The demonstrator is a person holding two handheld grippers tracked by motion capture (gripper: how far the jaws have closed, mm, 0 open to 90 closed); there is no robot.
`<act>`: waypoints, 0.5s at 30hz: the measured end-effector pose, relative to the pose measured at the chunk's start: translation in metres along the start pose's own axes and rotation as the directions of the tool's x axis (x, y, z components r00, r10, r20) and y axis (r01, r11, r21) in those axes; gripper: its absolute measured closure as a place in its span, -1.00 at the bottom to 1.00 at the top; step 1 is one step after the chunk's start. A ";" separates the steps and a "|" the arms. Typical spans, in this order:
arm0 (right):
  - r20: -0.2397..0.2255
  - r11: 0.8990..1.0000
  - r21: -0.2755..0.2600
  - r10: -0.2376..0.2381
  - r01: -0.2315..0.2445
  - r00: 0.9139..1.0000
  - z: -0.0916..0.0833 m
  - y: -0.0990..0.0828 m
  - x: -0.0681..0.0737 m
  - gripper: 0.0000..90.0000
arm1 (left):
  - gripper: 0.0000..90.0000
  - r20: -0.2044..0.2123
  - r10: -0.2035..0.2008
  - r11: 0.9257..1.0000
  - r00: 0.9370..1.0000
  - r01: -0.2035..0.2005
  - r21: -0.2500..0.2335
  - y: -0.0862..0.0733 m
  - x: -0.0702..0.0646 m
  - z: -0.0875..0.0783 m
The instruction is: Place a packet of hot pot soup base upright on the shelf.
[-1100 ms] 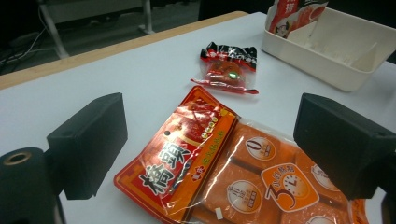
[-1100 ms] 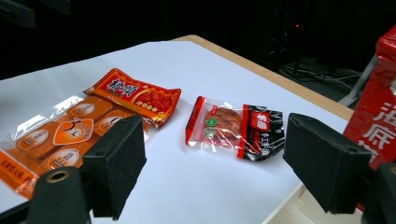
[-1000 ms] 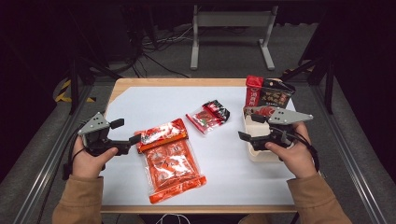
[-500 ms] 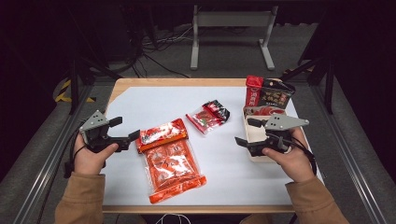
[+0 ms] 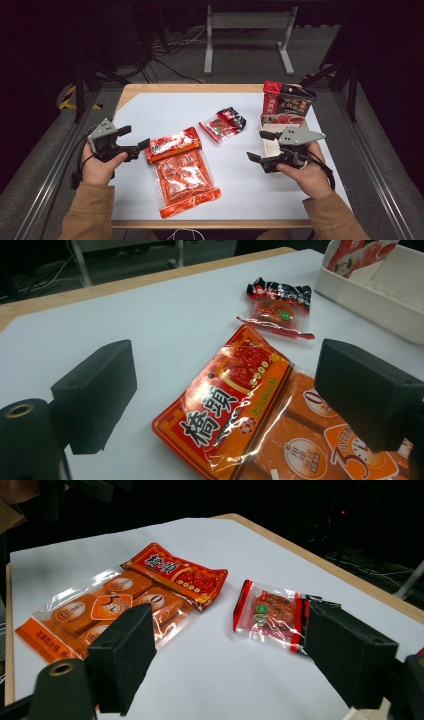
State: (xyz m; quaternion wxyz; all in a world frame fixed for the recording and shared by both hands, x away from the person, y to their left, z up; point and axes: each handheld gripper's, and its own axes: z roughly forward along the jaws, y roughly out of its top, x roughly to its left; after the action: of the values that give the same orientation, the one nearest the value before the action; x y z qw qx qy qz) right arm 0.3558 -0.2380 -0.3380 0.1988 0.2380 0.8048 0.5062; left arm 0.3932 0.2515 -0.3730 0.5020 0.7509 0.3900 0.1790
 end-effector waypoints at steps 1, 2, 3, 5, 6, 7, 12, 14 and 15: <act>-0.003 1.000 0.001 0.002 -0.002 1.000 0.001 -0.001 0.001 -0.54 | -0.76 -0.002 0.001 1.000 1.000 -0.001 -0.001 -0.001 0.002 0.001; -0.004 1.000 0.002 0.004 -0.004 1.000 0.002 -0.001 0.002 -0.54 | -0.76 0.003 -0.010 1.000 1.000 0.010 0.004 -0.004 0.003 0.004; -0.005 1.000 0.005 0.003 -0.003 1.000 0.002 -0.002 0.003 -0.54 | -0.76 0.001 -0.009 1.000 1.000 0.009 0.008 -0.004 0.004 0.005; -0.005 1.000 0.004 0.001 -0.001 1.000 0.003 -0.002 0.003 -0.54 | -0.76 -0.001 -0.007 1.000 1.000 0.007 0.010 -0.005 0.005 0.007; -0.010 1.000 0.006 0.002 -0.002 1.000 0.005 -0.002 0.005 -0.54 | -0.76 -0.003 -0.013 1.000 1.000 0.013 0.008 -0.007 0.007 0.010; -0.013 1.000 0.009 0.002 -0.002 1.000 0.006 -0.003 0.006 -0.54 | -0.76 -0.004 -0.016 1.000 1.000 0.016 0.011 -0.008 0.008 0.012; -0.019 1.000 0.020 -0.003 0.003 1.000 0.010 -0.005 0.008 -0.54 | -0.74 -0.015 -0.035 0.999 0.999 0.034 -0.006 -0.012 0.014 0.017; -0.020 1.000 0.025 -0.002 0.003 1.000 0.012 -0.006 0.008 -0.54 | -0.72 -0.022 -0.051 0.999 0.998 0.051 0.004 -0.017 0.019 0.022; -0.020 1.000 0.025 -0.002 0.003 1.000 0.012 -0.006 0.008 -0.54 | -0.72 -0.022 -0.051 0.999 0.998 0.051 0.004 -0.017 0.019 0.022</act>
State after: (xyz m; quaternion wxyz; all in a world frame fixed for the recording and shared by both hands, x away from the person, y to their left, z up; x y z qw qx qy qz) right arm 0.3544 -0.2271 -0.3489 0.1882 0.2343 0.8133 0.4983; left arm 0.4130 0.2559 -0.3996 0.5006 0.7398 0.4147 0.1735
